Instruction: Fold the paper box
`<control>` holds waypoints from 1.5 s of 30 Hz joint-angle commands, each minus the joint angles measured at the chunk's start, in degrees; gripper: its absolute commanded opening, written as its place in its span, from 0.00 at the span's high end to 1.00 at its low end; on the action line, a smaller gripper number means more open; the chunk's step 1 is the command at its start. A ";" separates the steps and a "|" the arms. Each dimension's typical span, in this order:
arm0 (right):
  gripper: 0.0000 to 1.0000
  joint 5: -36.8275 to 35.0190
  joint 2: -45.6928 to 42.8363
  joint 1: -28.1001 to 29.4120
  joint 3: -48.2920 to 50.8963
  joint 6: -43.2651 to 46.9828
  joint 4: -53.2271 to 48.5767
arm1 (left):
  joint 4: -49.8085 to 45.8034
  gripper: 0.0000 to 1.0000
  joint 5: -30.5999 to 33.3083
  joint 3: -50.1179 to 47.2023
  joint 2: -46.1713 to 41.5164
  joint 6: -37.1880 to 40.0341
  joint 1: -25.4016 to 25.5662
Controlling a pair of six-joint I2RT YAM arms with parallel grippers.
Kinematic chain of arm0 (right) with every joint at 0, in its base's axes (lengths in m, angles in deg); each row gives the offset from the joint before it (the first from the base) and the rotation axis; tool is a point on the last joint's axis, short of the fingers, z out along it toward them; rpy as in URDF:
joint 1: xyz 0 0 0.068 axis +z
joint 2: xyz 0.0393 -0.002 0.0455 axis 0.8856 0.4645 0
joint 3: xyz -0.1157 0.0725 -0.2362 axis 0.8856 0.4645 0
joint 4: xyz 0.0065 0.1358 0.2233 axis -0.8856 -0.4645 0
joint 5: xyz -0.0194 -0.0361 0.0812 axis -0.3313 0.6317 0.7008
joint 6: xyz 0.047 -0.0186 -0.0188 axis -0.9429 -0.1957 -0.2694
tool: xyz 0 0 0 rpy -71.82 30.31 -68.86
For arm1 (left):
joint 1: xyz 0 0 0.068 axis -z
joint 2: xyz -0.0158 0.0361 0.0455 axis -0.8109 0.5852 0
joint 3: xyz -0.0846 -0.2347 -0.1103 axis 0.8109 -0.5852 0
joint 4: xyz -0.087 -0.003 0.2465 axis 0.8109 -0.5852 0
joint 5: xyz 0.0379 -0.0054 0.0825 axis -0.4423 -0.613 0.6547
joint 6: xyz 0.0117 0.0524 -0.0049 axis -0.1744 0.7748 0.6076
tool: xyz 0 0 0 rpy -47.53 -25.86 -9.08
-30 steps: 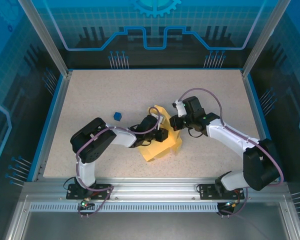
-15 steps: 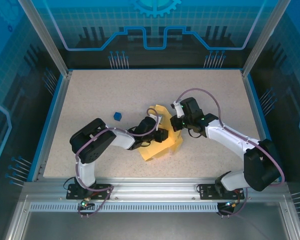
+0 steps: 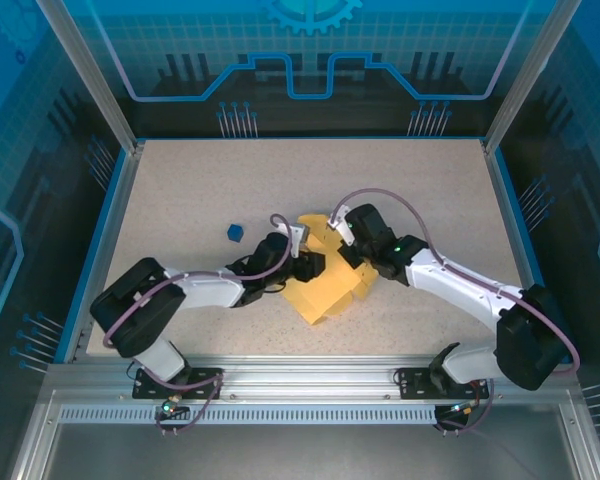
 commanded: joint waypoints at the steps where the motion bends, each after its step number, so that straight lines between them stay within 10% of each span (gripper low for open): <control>1: 1.00 -9.28 1.18 2.74 0.85 7.31 5.06 | -2.93 0.51 1.32 -3.04 -4.73 -0.98 -3.55; 22: 1.00 -20.53 7.62 8.04 5.73 26.62 22.61 | -10.79 0.48 -0.32 -6.93 -17.82 0.61 -10.69; 33: 1.00 11.20 -0.26 -3.47 -3.99 6.21 -3.87 | -0.55 0.46 -6.98 -7.61 -13.09 12.20 -9.08; 45: 1.00 27.93 0.97 -12.53 -8.93 -2.07 -11.72 | -1.22 0.42 -9.44 1.70 -0.08 21.64 -8.33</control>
